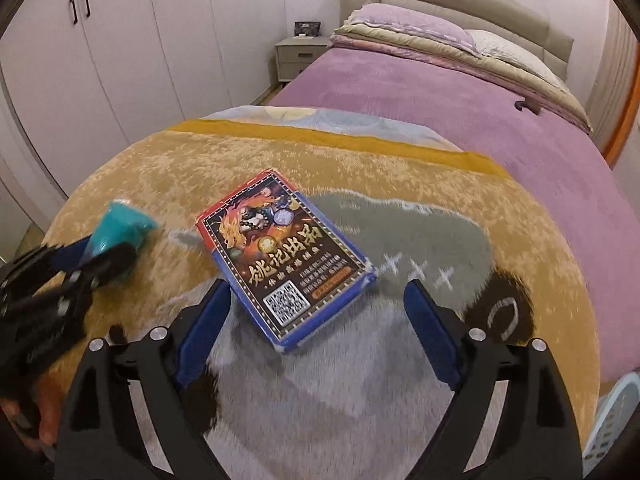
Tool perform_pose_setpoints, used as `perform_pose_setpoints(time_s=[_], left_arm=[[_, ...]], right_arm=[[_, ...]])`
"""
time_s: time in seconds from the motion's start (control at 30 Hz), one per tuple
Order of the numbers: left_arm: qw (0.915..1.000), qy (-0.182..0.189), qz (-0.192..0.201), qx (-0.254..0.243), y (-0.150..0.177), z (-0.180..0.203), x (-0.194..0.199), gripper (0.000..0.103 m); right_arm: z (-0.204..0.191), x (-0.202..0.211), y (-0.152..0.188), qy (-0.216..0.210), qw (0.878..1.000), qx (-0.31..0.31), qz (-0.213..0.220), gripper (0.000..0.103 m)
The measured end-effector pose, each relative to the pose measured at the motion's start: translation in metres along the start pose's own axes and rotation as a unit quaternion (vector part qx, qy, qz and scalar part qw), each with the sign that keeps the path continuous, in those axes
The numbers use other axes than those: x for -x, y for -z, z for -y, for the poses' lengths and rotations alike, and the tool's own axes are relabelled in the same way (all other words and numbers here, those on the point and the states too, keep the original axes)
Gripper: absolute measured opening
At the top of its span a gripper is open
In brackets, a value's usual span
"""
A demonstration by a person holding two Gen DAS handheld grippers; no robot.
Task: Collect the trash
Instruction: 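Grasp the teal plastic bag with the left tool while the right tool grasps the colourful card box, then carry the teal bag and card box over the basket and release both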
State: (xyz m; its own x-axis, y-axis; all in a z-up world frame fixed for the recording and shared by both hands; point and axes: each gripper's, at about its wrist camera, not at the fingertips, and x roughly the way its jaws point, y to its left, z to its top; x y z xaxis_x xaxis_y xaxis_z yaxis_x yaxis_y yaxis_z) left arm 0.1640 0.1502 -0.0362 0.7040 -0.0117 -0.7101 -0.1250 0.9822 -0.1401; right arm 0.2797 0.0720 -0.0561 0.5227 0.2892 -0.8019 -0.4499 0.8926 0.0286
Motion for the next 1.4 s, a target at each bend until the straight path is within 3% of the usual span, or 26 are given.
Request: perform_pose_setpoints(time_s=[0.3,0.47,0.8,0.93,1.07,1.23,1.4], left_arm=[[0.9999,0.012,-0.001,0.006,-0.001,-0.006,-0.001,0.038],[0.9999,0.013,-0.001,0.005,-0.002,-0.007,-0.002,0.038],[0.9998,0.02,0.008,-0.004,0.001,0.001,0.003,0.037],[0.9971,0.076,0.003,-0.005,0.005,0.015,0.02,0.037],[0.9927,0.11,0.018,-0.047,0.008,0.054,0.048,0.037],[0.9786,0.187,0.018,-0.084,0.01,0.113,0.077,0.037],[0.9656,0.225,0.018,-0.129,0.018,0.18,0.089,0.037]], right_arm=[[-0.019,-0.017,-0.017,0.005,0.999,0.039,-0.003,0.084],[-0.021,-0.009,-0.009,0.004,0.999,0.046,0.003,0.066],[-0.014,0.044,0.03,0.003,0.999,0.001,0.042,0.061],[-0.001,0.081,0.056,0.036,0.997,-0.02,0.058,0.061],[0.015,0.12,0.081,0.058,0.994,-0.042,0.082,0.061],[0.056,0.174,0.114,0.073,0.985,-0.103,0.114,0.061],[0.103,0.22,0.148,0.099,0.972,-0.157,0.142,0.061]])
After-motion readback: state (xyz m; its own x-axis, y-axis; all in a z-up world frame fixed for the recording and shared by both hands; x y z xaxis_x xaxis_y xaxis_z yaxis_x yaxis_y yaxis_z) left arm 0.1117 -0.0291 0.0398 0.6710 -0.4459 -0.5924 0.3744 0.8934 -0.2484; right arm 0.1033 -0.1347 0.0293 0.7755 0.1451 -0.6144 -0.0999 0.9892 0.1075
